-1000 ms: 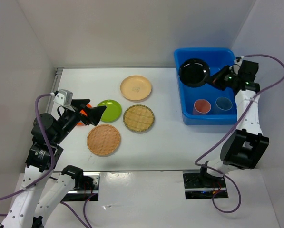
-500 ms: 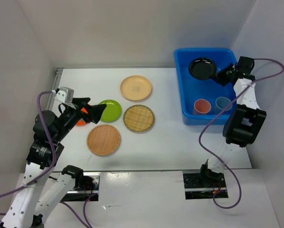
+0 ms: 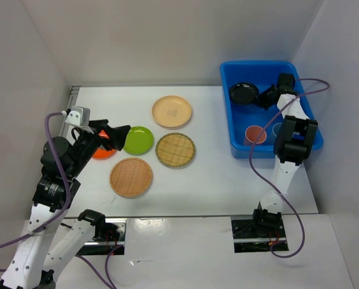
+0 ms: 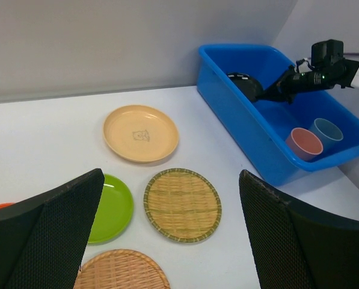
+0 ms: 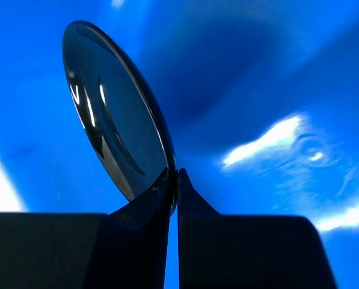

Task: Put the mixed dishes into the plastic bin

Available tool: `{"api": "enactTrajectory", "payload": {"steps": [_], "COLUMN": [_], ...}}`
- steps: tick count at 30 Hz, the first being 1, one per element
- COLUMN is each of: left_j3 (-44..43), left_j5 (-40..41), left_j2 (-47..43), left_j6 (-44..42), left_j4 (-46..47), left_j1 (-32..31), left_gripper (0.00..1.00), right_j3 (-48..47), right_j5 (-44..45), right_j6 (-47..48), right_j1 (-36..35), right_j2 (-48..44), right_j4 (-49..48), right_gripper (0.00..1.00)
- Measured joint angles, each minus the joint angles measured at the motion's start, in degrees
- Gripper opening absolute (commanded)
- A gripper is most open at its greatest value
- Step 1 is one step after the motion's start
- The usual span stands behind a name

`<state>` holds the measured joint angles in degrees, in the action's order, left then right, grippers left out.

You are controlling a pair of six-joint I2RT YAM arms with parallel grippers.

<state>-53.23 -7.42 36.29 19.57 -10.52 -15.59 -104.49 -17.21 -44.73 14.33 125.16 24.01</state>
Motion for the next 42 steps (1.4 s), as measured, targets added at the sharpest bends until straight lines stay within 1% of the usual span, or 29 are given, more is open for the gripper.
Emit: {"api": "enactTrajectory", "payload": {"steps": [8,10,11,12,17,20,21,23,24,26,28,30,31,34,38,40,42], "left_j3": [0.0,0.0,0.0,-0.1,-0.4,-0.6,-0.7,-0.8,-0.8,-0.8,-0.8,-0.8,-0.8,-0.8,-0.8,-0.8,-0.8], "left_j5": [3.4,3.8,4.0,4.1,4.8,5.2,5.3,5.3,5.3,5.3,5.3,5.2,5.2,5.2,5.2,5.4,6.2], "left_j2": [-2.1,-2.0,-2.0,-2.0,-3.0,-4.0,-4.3,-4.6,-4.7,-4.8,-5.0,-5.3,-5.5,-5.9,-6.5,-6.5,-6.5], "left_j6": [-0.4,-0.8,-1.1,-1.3,-1.5,-1.4,-1.4,-1.4,-1.4,-1.4,-1.4,-1.4,-1.4,-1.4,-1.3,-1.2,-1.2], "left_j4": [-0.8,-1.2,-1.5,-1.9,-3.6,-3.7,-3.7,-3.7,-3.7,-3.7,-3.9,-3.9,-3.9,-4.0,-4.1,-4.1,-4.1], "left_j1": [0.0,0.0,0.0,0.0,0.0,0.0,0.0,0.0,0.0,0.0,0.0,0.0,0.0,0.0,0.0,0.0,0.0], "left_gripper": [0.99,0.99,0.99,0.99,0.99,0.99,0.99,0.99,0.99,0.99,0.99,0.99,0.99,0.99,0.99,0.99,0.99], "right_j3": [-2.8,-2.9,-2.9,-2.9,-4.5,-6.6,-7.4,-9.3,-10.0,-10.6,-11.1,-12.3,-13.8,-19.3,-29.2,-33.6,-34.5], "right_j5": [2.3,2.9,3.3,3.6,5.6,6.8,7.4,8.6,9.3,10.7,12.0,13.2,14.5,18.0,20.6,19.8,17.2], "right_j6": [-1.1,-1.3,-1.4,-1.6,-1.9,-1.4,-1.1,-0.1,0.5,1.5,2.7,3.9,5.1,8.8,15.1,17.4,18.7], "right_j1": [0.1,0.0,0.0,0.0,-0.6,-1.0,-1.1,-1.4,-1.5,-1.6,-1.6,-1.7,-2.0,-4.3,-13.2,-19.4,-26.0], "right_j2": [6.9,7.5,7.5,7.5,7.5,7.5,7.5,7.5,7.4,6.8,5.9,4.9,4.4,2.6,-1.4,-3.7,-6.8], "right_j4": [0.1,0.3,0.6,0.8,1.8,3.9,4.6,5.8,6.3,7.7,9.7,11.9,13.6,17.3,21.5,22.0,22.2], "right_gripper": [0.01,0.08,0.15,0.19,0.34,0.53,0.63,0.71,0.78,0.82,0.86,0.86,0.87,0.87,0.87,0.87,0.87]}}
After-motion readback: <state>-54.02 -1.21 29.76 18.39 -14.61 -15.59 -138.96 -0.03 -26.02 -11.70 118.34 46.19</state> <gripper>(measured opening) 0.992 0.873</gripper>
